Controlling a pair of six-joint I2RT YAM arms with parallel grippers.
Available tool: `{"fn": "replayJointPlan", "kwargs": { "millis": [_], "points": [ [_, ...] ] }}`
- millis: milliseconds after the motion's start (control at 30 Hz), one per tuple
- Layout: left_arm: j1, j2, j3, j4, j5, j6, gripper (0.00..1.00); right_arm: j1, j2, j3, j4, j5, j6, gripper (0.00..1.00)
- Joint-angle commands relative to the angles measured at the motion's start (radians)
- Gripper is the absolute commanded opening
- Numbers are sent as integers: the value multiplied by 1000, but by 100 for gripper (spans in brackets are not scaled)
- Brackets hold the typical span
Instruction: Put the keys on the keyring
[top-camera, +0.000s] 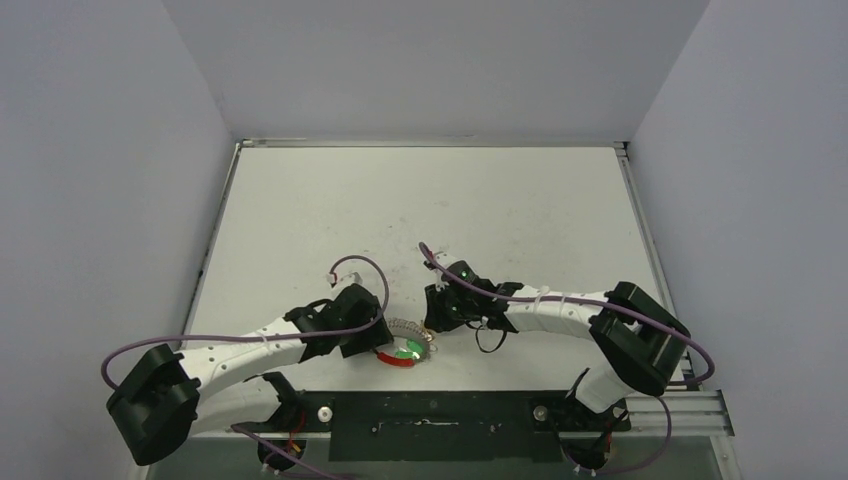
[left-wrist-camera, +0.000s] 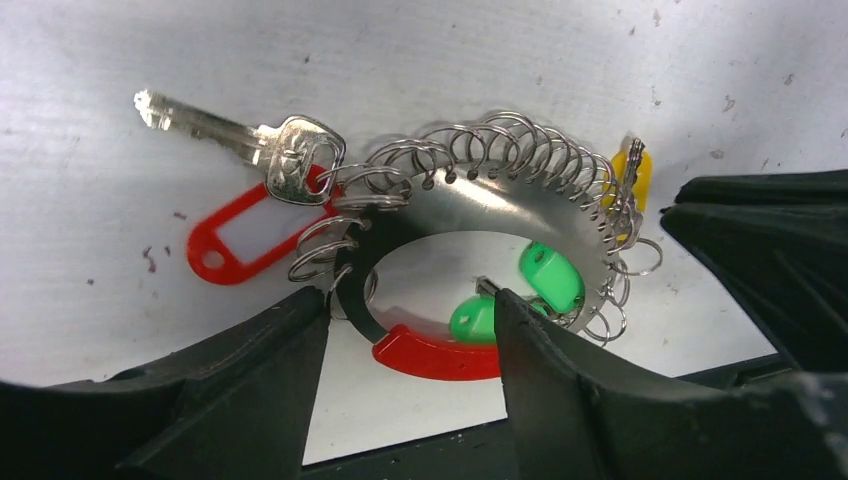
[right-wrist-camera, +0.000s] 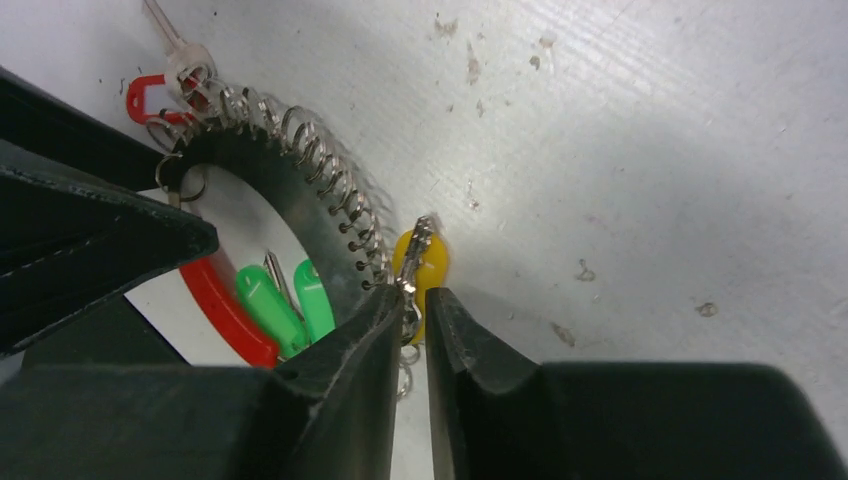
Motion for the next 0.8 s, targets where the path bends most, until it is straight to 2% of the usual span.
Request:
{"fn": "replayJointPlan", "kwargs": {
  "millis": [0, 100, 267, 433, 500, 667, 767],
  "points": [
    [40, 66, 17, 72, 38, 91, 56, 14, -19, -42, 45, -69, 61, 14],
    [91, 114, 40, 131, 53, 160, 42, 43, -40, -66, 34, -77, 84, 11],
    [202, 240, 86, 259, 143, 262, 33, 114, -74, -79, -70, -38, 133, 8],
    [260, 372, 191, 298, 267, 417, 22, 132, -141, -108, -25, -48, 199, 14],
    [260, 389, 233, 259, 275, 472, 24, 123, -180, -94, -58, -19, 189, 22],
    [260, 319, 226, 210, 255, 490, 43, 57, -267, -75, -122, 37, 152, 48],
    [260, 250, 185, 189, 245, 463, 48, 10, -278, -80, -127, 26, 135, 55]
  ]
}}
